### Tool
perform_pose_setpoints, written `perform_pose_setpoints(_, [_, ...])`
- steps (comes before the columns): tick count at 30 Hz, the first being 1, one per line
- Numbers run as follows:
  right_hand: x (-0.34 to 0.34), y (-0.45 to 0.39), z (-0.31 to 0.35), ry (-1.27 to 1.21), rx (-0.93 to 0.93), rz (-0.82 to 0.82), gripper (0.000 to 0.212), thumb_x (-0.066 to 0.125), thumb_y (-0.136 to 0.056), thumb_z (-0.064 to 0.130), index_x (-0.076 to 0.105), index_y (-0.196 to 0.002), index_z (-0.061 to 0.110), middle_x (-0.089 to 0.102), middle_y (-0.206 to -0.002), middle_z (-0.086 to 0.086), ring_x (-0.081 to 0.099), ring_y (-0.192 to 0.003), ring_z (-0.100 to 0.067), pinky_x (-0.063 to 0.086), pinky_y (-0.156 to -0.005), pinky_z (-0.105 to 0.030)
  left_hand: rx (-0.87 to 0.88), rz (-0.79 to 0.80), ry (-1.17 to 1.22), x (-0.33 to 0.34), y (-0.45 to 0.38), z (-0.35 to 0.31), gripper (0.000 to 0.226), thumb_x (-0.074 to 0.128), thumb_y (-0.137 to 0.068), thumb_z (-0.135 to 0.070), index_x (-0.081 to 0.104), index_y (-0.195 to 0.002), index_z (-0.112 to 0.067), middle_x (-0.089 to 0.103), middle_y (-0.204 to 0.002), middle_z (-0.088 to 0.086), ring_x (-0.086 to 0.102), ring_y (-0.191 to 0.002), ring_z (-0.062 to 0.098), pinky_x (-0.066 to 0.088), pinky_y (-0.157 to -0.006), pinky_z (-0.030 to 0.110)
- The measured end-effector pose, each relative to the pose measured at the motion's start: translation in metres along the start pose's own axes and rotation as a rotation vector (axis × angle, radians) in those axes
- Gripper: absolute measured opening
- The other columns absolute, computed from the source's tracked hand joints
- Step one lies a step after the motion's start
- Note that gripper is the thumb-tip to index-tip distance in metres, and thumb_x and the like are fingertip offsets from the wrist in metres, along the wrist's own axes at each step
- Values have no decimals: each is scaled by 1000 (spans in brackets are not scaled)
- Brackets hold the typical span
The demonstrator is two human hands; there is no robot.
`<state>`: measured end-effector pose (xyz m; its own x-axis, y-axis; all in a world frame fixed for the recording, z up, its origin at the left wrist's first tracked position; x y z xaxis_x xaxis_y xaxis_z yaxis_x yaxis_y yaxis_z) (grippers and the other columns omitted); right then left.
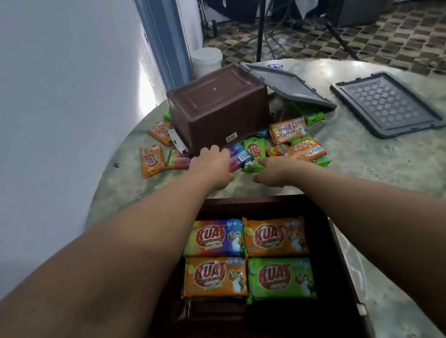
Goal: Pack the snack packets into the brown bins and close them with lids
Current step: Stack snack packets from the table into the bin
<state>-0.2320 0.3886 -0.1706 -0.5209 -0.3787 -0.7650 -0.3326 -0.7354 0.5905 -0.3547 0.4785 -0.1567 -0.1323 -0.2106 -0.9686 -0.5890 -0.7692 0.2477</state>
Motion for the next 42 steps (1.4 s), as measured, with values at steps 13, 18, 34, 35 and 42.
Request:
perform_pose_setpoints(13, [10, -37, -2, 260, -31, -144, 57, 48, -97, 61, 52, -144, 28, 64, -122, -8, 62, -106, -30, 51, -81, -41, -28, -39, -12, 27, -33, -11, 84, 69, -91, -42, 25, -155, -8, 43, -142, 17, 44, -127, 36, 42, -101, 52])
perform_pose_setpoints(18, [-3, -23, 3, 264, -59, -369, 58, 50, -92, 73, 68, -112, 22, 61, -100, -5, 60, -87, -26, 45, -64, -34, -67, 115, 38, 35, -28, -9, 69, 73, -85, -47, 47, -138, -11, 39, -136, 17, 40, -125, 36, 44, -101, 48])
perform_pose_setpoints(34, [20, -32, 6, 221, -40, -54, 76, 61, -90, 69, 27, -154, 47, 15, -159, -24, 37, -139, -49, 42, -109, -52, -285, 229, 362, 43, -18, 22, 113, 85, -70, -54, 20, -152, -13, 44, -138, 16, 53, -123, 33, 53, -100, 44])
perform_pose_setpoints(35, [20, -32, 7, 225, -34, -59, 71, 61, -91, 66, 30, -151, 46, 17, -158, -24, 36, -138, -49, 42, -108, -53, -289, 227, 377, 42, -16, 23, 112, 85, -70, -54, 19, -152, -14, 45, -136, 15, 54, -121, 32, 53, -99, 44])
perform_pose_setpoints(42, [21, -28, 7, 225, -37, -89, 59, 59, -100, 24, 27, -146, 42, 16, -154, -29, 29, -138, -53, 42, -105, -56, -268, 156, 453, 26, -2, 29, 110, 82, -77, -43, 9, -153, -13, 55, -113, 9, 62, -102, 27, 57, -88, 39])
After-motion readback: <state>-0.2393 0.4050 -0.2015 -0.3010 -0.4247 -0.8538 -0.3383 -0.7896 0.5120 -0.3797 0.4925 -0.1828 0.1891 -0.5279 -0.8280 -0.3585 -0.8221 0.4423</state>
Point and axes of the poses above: each hand's wrist, its own y-axis away from the middle knuckle, its own x-axis out of the palm, z = x × y, the point moved 7 cm from there along -y, towards the middle knuckle
